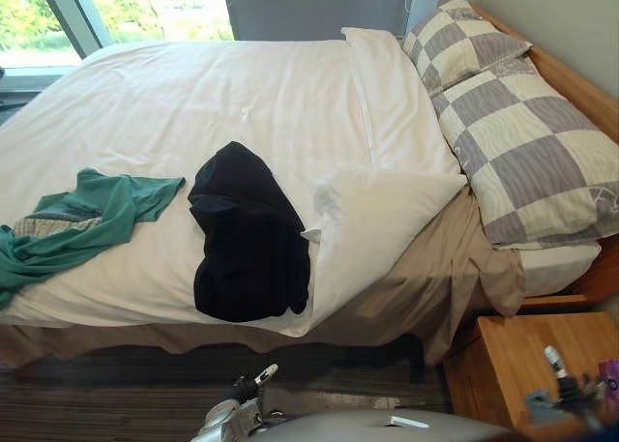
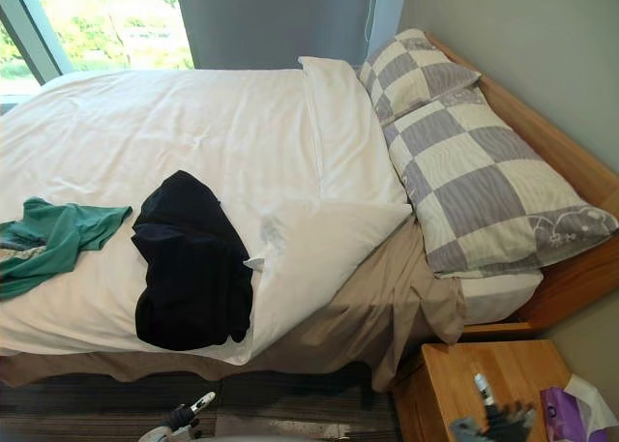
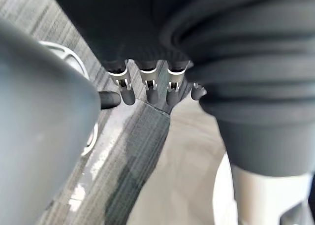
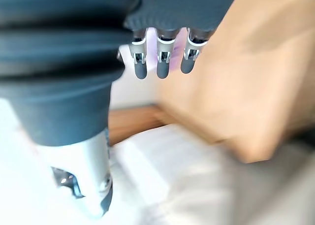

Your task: Tidy the bed and pick cloth on bed and put in laundry

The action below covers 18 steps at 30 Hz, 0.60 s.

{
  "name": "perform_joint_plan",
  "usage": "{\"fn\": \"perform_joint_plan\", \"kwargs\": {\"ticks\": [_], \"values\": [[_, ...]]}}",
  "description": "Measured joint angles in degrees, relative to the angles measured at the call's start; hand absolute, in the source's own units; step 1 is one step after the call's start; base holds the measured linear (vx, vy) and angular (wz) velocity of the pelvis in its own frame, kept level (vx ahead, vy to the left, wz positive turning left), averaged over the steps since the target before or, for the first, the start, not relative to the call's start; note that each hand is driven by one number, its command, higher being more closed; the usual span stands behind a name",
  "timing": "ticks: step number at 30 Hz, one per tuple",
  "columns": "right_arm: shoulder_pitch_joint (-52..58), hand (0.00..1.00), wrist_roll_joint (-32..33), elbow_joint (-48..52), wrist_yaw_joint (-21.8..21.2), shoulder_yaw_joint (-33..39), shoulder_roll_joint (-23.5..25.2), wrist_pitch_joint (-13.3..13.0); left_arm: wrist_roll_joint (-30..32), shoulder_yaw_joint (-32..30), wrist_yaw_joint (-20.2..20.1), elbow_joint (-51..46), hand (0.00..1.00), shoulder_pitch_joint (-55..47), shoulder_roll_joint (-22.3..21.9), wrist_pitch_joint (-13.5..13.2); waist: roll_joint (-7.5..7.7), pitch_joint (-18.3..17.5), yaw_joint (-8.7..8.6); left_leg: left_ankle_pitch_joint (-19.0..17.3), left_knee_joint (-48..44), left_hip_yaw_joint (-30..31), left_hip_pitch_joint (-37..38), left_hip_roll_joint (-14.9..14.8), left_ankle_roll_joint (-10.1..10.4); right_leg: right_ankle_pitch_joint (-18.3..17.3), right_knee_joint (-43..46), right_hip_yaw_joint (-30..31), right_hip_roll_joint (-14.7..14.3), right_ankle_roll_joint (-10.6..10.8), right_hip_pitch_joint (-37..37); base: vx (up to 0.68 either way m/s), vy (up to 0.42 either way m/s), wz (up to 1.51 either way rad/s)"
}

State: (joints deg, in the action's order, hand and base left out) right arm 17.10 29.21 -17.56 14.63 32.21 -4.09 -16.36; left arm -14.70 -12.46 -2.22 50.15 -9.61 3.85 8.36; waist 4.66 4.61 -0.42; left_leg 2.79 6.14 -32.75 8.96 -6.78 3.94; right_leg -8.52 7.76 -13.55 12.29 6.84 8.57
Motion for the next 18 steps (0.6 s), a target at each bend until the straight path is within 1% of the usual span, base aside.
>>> {"fn": "perform_joint_plan", "kwargs": {"ticks": [3, 6, 7, 8, 9, 10, 11, 12, 13, 14, 15, 16, 18], "values": [[-1.61, 0.00, -4.13, 9.25, -1.71, 1.71, -2.46, 0.04, -0.39, 0.06, -0.11, -1.06, 0.00, -1.03, 0.19, -0.29, 0.45, -0.40, -0.25, 0.14, -0.03, 0.45, 0.02, -0.32, -0.08, 2.13, 0.41, 0.15, -0.33, -0.70, -0.02, 0.10, 0.043, 0.12], [-4.21, 0.00, -11.29, 16.15, -4.39, 1.23, -5.75, 0.65, -0.38, 0.13, -0.21, -1.46, 0.00, -1.55, 0.19, -0.87, 0.54, -0.46, -0.52, 0.11, -0.03, 1.86, -0.18, -0.21, -0.13, 2.82, 1.26, 0.26, -0.26, -1.11, -0.20, 0.03, 0.005, 0.16], [-5.91, 0.00, -14.41, 17.98, -5.48, 0.11, -7.44, 1.66, -0.38, 0.29, -0.22, -1.53, 0.00, -1.84, 0.25, -1.44, 0.48, -0.47, -0.59, 0.10, -0.03, 2.44, -0.41, -0.19, -0.14, 2.88, 1.39, 0.46, -0.30, -1.20, -0.23, 0.01, -0.008, 0.20], [-7.80, 0.00, -17.00, 18.66, -6.19, -1.67, -9.15, 2.62, -0.38, 0.88, -0.20, -1.53, 0.00, -2.06, 1.09, -1.81, -0.02, -0.38, -0.57, 0.09, -0.03, 2.98, -0.53, 0.29, -0.21, 2.86, 1.33, 0.44, -0.36, -1.21, -0.50, 0.01, -0.009, 0.16], [-9.49, 0.00, -18.79, 18.74, -6.87, -3.09, -10.47, 3.70, -0.37, 1.35, -0.19, -1.52, 0.00, -2.18, 1.18, -1.91, 0.12, -0.61, -0.60, 0.16, -0.04, 3.38, -0.83, 0.31, -0.32, 2.86, 1.30, 0.43, -0.39, -1.21, -0.69, 0.00, -0.019, 0.11], [-11.96, 0.00, -20.89, 18.75, -7.92, -5.16, -12.44, 5.20, -0.40, 1.90, -0.18, -1.47, 0.00, -2.25, 1.64, -1.98, -0.44, -0.57, -0.46, 0.39, -0.04, 3.69, -1.48, 0.39, -0.62, 2.75, 1.23, 0.42, -0.40, -1.39, -1.21, -0.03, -0.040, 0.12], [-14.11, 0.00, -22.31, 18.73, -8.80, -6.96, -14.10, 6.71, -0.38, 2.37, -0.17, -1.43, 0.00, -2.27, 1.83, -2.31, -0.64, -0.65, -0.35, 0.62, -0.04, 4.26, -2.04, 0.62, -0.85, 2.56, 0.83, 0.35, -0.33, -1.69, -1.34, -0.05, -0.045, 0.19], [-15.59, 0.00, -22.98, 18.65, -9.61, -8.19, -15.23, 7.67, -0.38, 2.69, -0.13, -1.42, 0.00, -2.26, 1.83, -2.58, -0.76, -0.52, -0.35, 0.70, -0.03, 4.85, -2.13, 0.77, -0.94, 2.53, 0.38, 0.28, -0.30, -1.73, -1.18, -0.07, -0.039, 0.22], [-17.22, 0.00, -23.87, 18.60, -10.63, -10.12, -16.81, 8.86, -0.36, 3.44, -0.05, -1.36, 0.00, -2.26, 1.99, -2.83, -1.53, -0.14, -0.31, 0.80, -0.02, 5.26, -2.42, 0.94, -1.06, 2.24, -0.07, 0.27, -0.27, -2.12, -1.01, -0.08, -0.029, 0.17], [-18.50, 0.00, -24.64, 18.56, -11.52, -12.05, -17.93, 10.18, -0.36, 3.50, 0.10, -1.33, 0.00, -2.29, 2.07, -2.87, -1.89, -0.06, -0.16, 1.02, -0.02, 5.52, -2.66, 1.17, -1.17, 1.59, -0.54, 0.26, -0.16, -2.72, -0.87, -0.09, -0.037, 0.13], [-19.50, 0.00, -25.39, 18.33, -12.15, -13.57, -18.50, 11.06, -0.36, 3.51, 0.11, -1.03, 0.00, -2.35, 2.33, -2.95, -2.01, -0.01, 0.00, 1.25, -0.02, 5.85, -2.96, 1.45, -1.22, 1.02, -1.03, 0.25, 0.00, -2.72, -0.69, -0.09, -0.054, 0.20], [-21.05, 0.00, -26.81, 17.63, -12.79, -16.02, -19.18, 12.38, -0.28, 3.63, 0.11, -0.28, 0.00, -2.33, 3.05, -3.01, -1.92, 0.24, -0.09, 1.64, -0.01, 6.85, -3.25, 1.98, -1.15, -0.46, -1.76, 0.26, 0.29, -2.53, 0.03, -0.08, -0.060, 0.27], [-22.48, 0.00, -28.91, 15.90, -13.89, -18.27, -19.61, 13.81, 0.49, 4.83, 0.09, 1.47, 0.00, -2.79, 3.66, -2.88, -2.16, 0.36, 0.09, 2.17, -0.01, 8.37, -3.62, 1.79, -1.03, -0.94, -1.77, -0.06, -0.04, -2.39, 0.11, -0.06, -0.057, 0.25]]}}
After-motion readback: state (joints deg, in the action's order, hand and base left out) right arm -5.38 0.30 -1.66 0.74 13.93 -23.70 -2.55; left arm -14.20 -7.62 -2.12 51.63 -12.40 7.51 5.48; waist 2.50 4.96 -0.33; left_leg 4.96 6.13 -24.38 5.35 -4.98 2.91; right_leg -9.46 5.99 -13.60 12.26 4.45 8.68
